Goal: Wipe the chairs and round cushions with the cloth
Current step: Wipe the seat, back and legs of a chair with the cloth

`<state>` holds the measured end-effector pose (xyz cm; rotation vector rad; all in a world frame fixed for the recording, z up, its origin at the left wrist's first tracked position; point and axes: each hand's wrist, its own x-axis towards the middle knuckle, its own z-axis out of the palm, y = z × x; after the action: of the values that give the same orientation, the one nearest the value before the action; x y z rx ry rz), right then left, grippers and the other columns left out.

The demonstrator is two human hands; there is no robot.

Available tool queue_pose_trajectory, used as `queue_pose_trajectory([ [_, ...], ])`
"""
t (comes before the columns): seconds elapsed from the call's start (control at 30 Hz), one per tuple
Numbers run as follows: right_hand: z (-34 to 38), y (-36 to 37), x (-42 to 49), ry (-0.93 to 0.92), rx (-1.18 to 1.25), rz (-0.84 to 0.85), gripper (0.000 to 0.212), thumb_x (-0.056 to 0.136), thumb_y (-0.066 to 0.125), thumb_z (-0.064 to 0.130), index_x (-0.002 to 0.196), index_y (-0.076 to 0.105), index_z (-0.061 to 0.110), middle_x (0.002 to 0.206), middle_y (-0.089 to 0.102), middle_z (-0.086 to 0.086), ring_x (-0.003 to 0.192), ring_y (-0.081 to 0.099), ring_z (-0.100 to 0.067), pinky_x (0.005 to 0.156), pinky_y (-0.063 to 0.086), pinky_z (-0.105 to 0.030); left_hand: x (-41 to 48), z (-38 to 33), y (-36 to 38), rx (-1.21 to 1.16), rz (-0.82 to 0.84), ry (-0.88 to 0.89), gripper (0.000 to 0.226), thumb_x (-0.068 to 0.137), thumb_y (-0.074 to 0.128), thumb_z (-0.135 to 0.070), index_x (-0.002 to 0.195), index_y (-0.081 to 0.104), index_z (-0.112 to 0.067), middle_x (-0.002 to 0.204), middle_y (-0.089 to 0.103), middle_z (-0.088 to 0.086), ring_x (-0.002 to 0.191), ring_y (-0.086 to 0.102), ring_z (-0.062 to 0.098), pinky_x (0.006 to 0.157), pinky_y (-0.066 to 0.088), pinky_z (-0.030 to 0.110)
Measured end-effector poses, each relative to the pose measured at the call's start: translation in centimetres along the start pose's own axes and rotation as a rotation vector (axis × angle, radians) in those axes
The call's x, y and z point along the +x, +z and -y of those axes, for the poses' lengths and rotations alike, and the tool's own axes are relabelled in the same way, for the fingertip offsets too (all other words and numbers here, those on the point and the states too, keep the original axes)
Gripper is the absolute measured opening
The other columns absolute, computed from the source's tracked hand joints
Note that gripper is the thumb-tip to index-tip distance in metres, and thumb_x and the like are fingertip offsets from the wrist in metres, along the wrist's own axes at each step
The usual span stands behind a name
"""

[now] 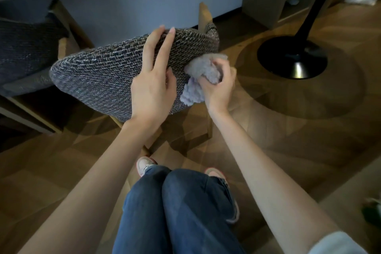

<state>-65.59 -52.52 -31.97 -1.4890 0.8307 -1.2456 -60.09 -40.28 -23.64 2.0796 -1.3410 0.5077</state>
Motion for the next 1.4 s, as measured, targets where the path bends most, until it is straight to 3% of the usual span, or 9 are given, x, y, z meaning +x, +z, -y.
queue_pose_trajectory([
  [0.17, 2.0, 0.0, 1.2, -0.204, 0.027, 0.005, 0.047, 0.071, 0.074, -0.003, 0.115, 0.062, 0.011, 0.113, 0.044, -0.009, 0.103, 0.046, 0.0, 0.092, 0.037, -0.005, 0.8, -0.7, 0.7, 0.001, 0.039, 0.026, 0.06, 0.091, 0.047, -0.003, 0.148, 0.034, -0.016, 0.154, 0.028, 0.003, 0.09, 0.057, 0.014, 0.05, 0.05, 0.031],
  [0.3, -1.8, 1.2, 0.0, -0.072, 0.015, 0.002, 0.048, 0.075, 0.072, -0.008, 0.12, 0.06, 0.004, 0.114, 0.04, -0.008, 0.103, 0.047, 0.007, 0.087, 0.038, 0.0, 1.2, -0.7, 1.2, 0.05, 0.09, 0.069, 0.056, 0.092, 0.046, -0.003, 0.146, 0.036, -0.012, 0.152, 0.031, 0.007, 0.079, 0.058, 0.016, 0.045, 0.039, 0.018],
  [0.43, -4.1, 1.9, 0.1, 0.173, 0.012, -0.013, 0.048, 0.078, 0.07, -0.002, 0.124, 0.059, 0.008, 0.113, 0.041, -0.007, 0.098, 0.049, -0.011, 0.083, 0.035, 0.002, 1.5, -0.6, 1.2, 0.085, 0.089, 0.099, 0.053, 0.092, 0.046, -0.002, 0.144, 0.039, -0.01, 0.149, 0.034, 0.011, 0.072, 0.056, 0.016, 0.042, 0.031, 0.014],
  [0.53, -4.3, 1.3, 0.5, 0.291, 0.035, -0.015, 0.045, 0.079, 0.069, 0.001, 0.123, 0.059, 0.01, 0.117, 0.046, -0.014, 0.097, 0.05, -0.005, 0.09, 0.043, -0.013, 1.6, -0.9, 1.4, 0.079, 0.082, 0.095, 0.053, 0.092, 0.046, -0.002, 0.144, 0.04, -0.01, 0.148, 0.035, 0.011, 0.072, 0.055, 0.015, 0.042, 0.033, 0.014],
  [0.63, -1.5, 0.6, 1.6, 0.1, 0.109, -0.091, 0.043, 0.077, 0.07, -0.001, 0.116, 0.061, 0.013, 0.116, 0.048, -0.012, 0.095, 0.047, 0.016, 0.083, 0.041, -0.003, 1.5, -1.2, 1.9, 0.076, 0.08, 0.074, 0.054, 0.092, 0.046, -0.002, 0.145, 0.039, -0.01, 0.15, 0.033, 0.009, 0.076, 0.058, 0.016, 0.044, 0.039, 0.018],
  [0.83, -1.0, 1.2, 3.1, -0.187, 0.062, -0.129, 0.044, 0.076, 0.071, -0.006, 0.119, 0.061, 0.0, 0.113, 0.043, -0.014, 0.098, 0.047, -0.001, 0.09, 0.041, -0.006, 1.9, -1.3, 2.8, 0.111, 0.113, 0.105, 0.055, 0.091, 0.046, -0.002, 0.145, 0.036, -0.009, 0.153, 0.031, 0.005, 0.084, 0.061, 0.02, 0.044, 0.039, 0.02],
  [1.0, -5.7, 2.4, 3.0, 0.12, 0.009, -0.175, 0.038, 0.08, 0.068, -0.008, 0.118, 0.061, -0.005, 0.111, 0.043, -0.009, 0.101, 0.047, -0.011, 0.089, 0.048, -0.018, 2.1, -0.8, 3.1, 0.161, 0.113, 0.158, 0.052, 0.093, 0.044, -0.003, 0.144, 0.038, -0.01, 0.152, 0.032, 0.003, 0.094, 0.062, 0.021, 0.04, 0.048, 0.033],
  [1.13, -6.7, 2.0, 4.1, 0.328, -0.001, -0.121, 0.034, 0.082, 0.066, -0.005, 0.116, 0.063, -0.005, 0.109, 0.047, -0.014, 0.095, 0.046, -0.014, 0.082, 0.042, -0.006, 2.1, -0.7, 3.3, 0.183, 0.107, 0.157, 0.053, 0.093, 0.043, -0.003, 0.144, 0.039, -0.011, 0.151, 0.033, 0.003, 0.087, 0.063, 0.019, 0.038, 0.046, 0.032],
  [1.4, -2.3, 2.0, 7.0, 0.015, 0.163, -0.131, 0.032, 0.086, 0.057, 0.011, 0.116, 0.063, 0.006, 0.117, 0.052, -0.014, 0.097, 0.051, 0.011, 0.083, 0.036, -0.002, 2.0, -0.9, 3.6, 0.199, 0.091, 0.152, 0.053, 0.091, 0.046, -0.004, 0.143, 0.041, -0.01, 0.151, 0.034, 0.003, 0.087, 0.063, 0.017, 0.037, 0.045, 0.029],
])
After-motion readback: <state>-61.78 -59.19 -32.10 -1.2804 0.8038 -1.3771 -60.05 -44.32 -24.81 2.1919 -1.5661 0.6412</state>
